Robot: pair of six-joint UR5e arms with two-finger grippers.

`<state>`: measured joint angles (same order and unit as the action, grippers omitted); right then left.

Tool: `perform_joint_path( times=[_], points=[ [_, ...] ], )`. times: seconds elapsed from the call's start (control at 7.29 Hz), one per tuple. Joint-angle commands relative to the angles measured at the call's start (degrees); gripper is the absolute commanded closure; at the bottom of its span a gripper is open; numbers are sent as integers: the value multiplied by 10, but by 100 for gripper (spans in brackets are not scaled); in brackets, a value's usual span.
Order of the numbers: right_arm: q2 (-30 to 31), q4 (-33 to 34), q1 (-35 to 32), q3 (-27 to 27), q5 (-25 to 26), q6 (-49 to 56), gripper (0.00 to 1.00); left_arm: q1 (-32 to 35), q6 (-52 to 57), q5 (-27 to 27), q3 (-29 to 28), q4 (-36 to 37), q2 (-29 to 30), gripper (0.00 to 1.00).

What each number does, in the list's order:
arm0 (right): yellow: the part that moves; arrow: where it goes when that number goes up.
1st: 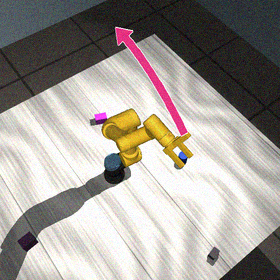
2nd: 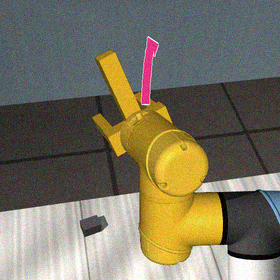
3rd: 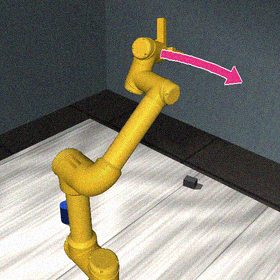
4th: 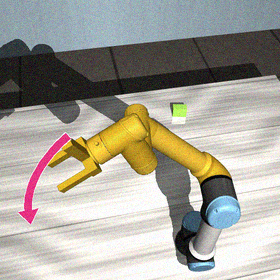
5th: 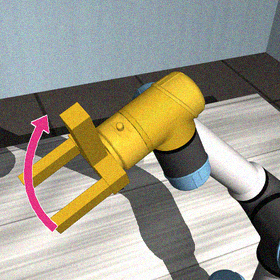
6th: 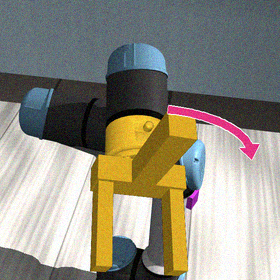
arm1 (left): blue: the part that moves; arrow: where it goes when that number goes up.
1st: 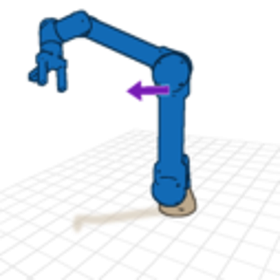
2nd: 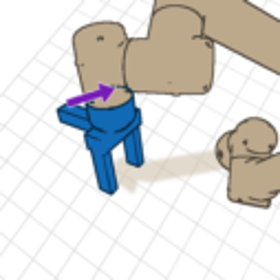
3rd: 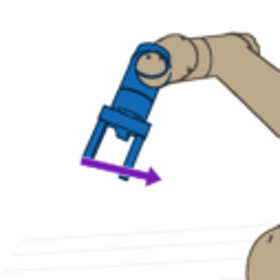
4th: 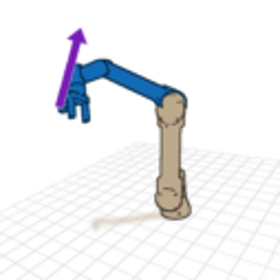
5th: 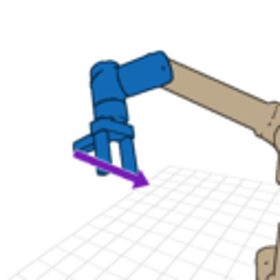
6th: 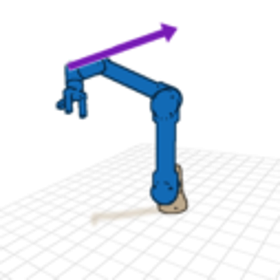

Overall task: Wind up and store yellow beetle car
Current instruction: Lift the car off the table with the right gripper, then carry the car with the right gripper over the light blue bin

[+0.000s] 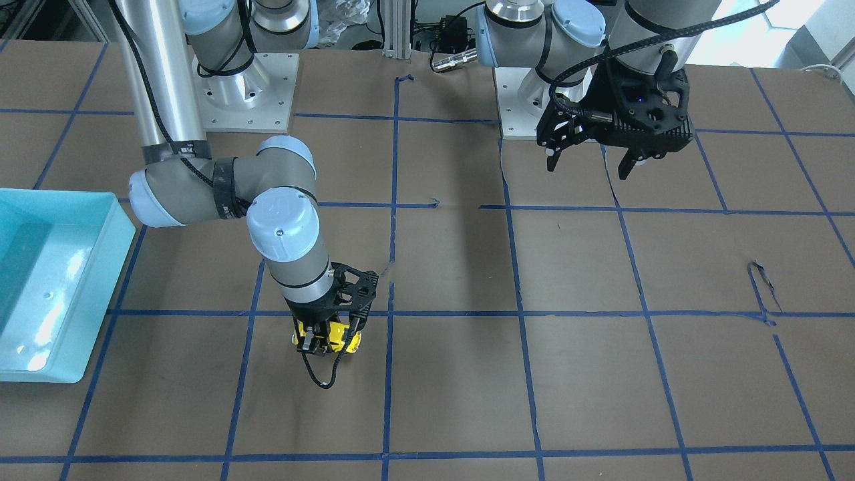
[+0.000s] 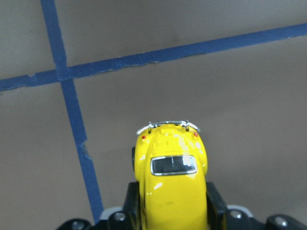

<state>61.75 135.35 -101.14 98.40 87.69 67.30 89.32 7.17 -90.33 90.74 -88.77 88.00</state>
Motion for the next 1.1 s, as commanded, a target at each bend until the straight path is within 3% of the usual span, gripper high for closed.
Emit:
perform_joint_path(
  times=[0.0, 0.27, 0.69, 0.96],
  points=[
    [62, -71, 24, -15, 6, 5, 100, 0, 0, 0, 1, 0, 0, 0],
    [111, -148, 117, -18, 5, 80, 100, 0, 0, 1, 0, 1, 0, 0],
    [142, -155, 238, -18, 43, 262, 100, -1, 0, 1, -2, 1, 0, 0],
    [144, -156, 328, -15, 43, 375, 100, -2, 1, 1, -3, 2, 1, 0]
  ],
)
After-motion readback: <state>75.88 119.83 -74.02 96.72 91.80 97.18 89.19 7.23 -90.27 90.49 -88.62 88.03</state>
